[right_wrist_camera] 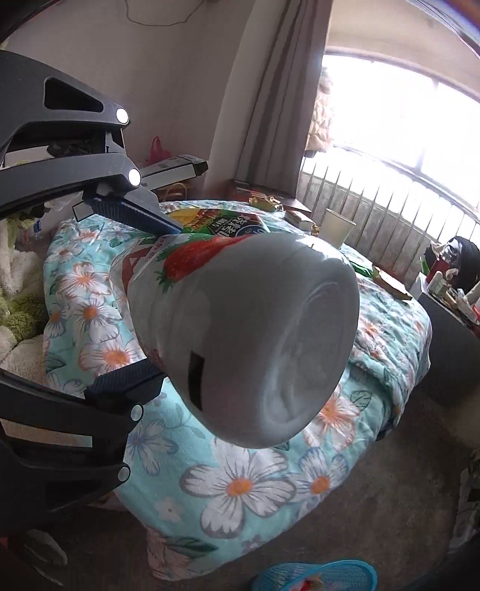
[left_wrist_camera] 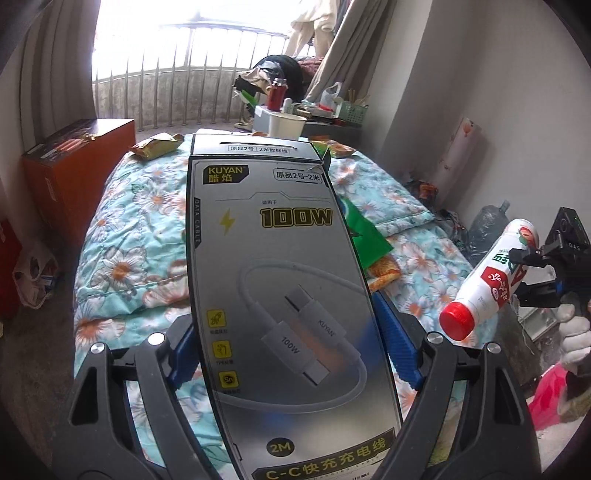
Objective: Collect trash
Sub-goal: 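Grasp the white AD drink bottle with the right gripper while the left gripper holds the cable box, then carry the cable box and AD bottle off the bed over the blue wastebasket with both grippers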
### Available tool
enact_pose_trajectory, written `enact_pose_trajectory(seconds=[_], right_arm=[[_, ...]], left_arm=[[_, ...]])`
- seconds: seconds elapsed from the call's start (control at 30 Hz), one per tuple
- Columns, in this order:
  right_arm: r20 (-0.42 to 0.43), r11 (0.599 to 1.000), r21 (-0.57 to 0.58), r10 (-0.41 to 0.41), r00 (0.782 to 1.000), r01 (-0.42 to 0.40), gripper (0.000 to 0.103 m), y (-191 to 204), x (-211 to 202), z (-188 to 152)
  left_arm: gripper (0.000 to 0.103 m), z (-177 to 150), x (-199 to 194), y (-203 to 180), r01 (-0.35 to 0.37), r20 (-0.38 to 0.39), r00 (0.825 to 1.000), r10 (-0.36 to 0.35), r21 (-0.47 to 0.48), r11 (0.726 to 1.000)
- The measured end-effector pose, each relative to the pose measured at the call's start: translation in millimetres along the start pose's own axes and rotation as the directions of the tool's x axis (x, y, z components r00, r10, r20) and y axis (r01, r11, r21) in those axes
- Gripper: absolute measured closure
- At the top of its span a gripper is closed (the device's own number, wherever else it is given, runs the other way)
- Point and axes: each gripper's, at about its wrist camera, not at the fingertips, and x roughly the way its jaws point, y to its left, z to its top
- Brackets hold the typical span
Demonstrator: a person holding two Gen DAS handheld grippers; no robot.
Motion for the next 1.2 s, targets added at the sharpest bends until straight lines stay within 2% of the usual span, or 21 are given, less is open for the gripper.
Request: enact_pose_trajectory(seconds=[0.1,0.2,0.27,0.37,0.47,0.53,0.7,0.87,0.93,1.0,1.2], right_arm=[[-0.065,0.996,-0.084,-0.021,0.998,0.015,0.039,6.1,-2.4,16.5],[-0.09,0.98,-0.152,-0.141,0.986,0.127,0.039,6.5,10.9,36.0],[-0.075,0.957,-0.185,-0.242,0.967,0.225,0.039,6.7,29.9,44.8],[-0.04,0.953,-0.167,-0.262,0.964,0.252,0.039,2.4,52.5,49.4],[0.032,0.921,-0.163,-0.353,0.935,0.353,0.037,-0.7,68.4,49.9],[0.037,0.941,-0.119,-0.315,0.949,0.317,0.035,-6.1,71.7,45.3],[0.083,0.95,-0.027,-0.309,0.948,0.312,0.025,-12.8,70.5,28.4],[0.089,0.953,0.007,-0.301,0.949,0.302,0.025,-16.4,77.7,23.5],[0.098,0.955,-0.003,-0.295,0.95,0.297,0.027,-13.4,78.7,24.6],[0.081,0.961,-0.011,-0.273,0.959,0.275,0.038,-13.0,80.6,26.2],[-0.02,0.97,-0.056,-0.238,0.971,0.237,0.039,-12.5,69.6,19.3]], left_arm=[[0.025,3.8,5.9,-15.6,0.1,-0.025,0.995,-0.1,0.003,0.995],[0.024,4.1,20.5,-36.1,0.129,-0.061,0.99,-0.125,0.051,0.99],[0.024,2.4,35.0,-50.1,0.127,-0.098,0.988,-0.12,0.076,0.989],[0.024,-2.8,56.8,-69.1,0.111,-0.141,0.985,-0.096,0.107,0.988],[0.023,-9.4,74.0,-83.7,0.065,-0.172,0.984,-0.039,0.15,0.987],[0.022,-14.0,81.4,-90.2,0.039,-0.193,0.981,-0.006,0.168,0.985],[0.02,-20.2,86.1,-93.0,-0.012,-0.215,0.975,0.056,0.199,0.98],[0.018,-21.2,89.8,-88.8,-0.042,-0.236,0.968,0.086,0.183,0.982],[0.018,-20.7,89.8,-88.6,-0.049,-0.238,0.967,0.091,0.177,0.983],[0.018,-21.3,90.1,-90.1,-0.051,-0.243,0.966,0.094,0.178,0.983],[0.018,-26.7,90.2,-90.8,-0.056,-0.272,0.957,0.099,0.161,0.985]])
